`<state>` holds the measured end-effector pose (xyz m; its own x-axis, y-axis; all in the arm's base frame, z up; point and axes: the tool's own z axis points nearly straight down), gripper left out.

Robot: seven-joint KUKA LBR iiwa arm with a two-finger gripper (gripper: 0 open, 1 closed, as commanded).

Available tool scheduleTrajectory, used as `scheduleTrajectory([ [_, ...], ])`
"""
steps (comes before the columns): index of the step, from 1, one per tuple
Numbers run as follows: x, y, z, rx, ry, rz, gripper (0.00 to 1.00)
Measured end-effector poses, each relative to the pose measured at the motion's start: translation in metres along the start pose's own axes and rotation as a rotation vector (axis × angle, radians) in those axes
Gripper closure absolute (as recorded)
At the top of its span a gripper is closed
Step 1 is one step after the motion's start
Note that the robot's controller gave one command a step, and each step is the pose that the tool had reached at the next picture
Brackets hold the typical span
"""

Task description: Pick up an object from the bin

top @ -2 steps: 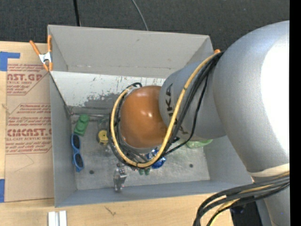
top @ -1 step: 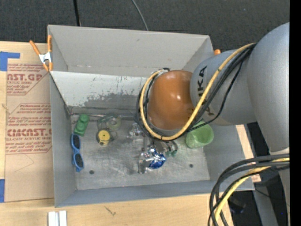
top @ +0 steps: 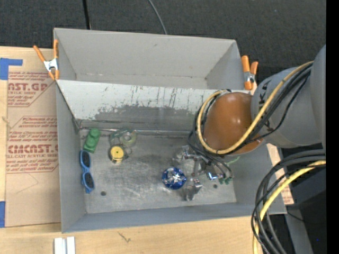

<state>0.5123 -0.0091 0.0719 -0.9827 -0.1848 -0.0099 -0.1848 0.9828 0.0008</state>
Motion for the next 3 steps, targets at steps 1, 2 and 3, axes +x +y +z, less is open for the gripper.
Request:
scheduleTrajectory([
  [1,0.007,0.025,-0.001,0.003,-0.001,-0.048,0.0],
  [2,0.006,0.025,-0.001,0.001,-0.002,-0.047,1.0],
  [3,0.011,0.036,-0.14,0.002,0.001,-0.114,1.0],
])
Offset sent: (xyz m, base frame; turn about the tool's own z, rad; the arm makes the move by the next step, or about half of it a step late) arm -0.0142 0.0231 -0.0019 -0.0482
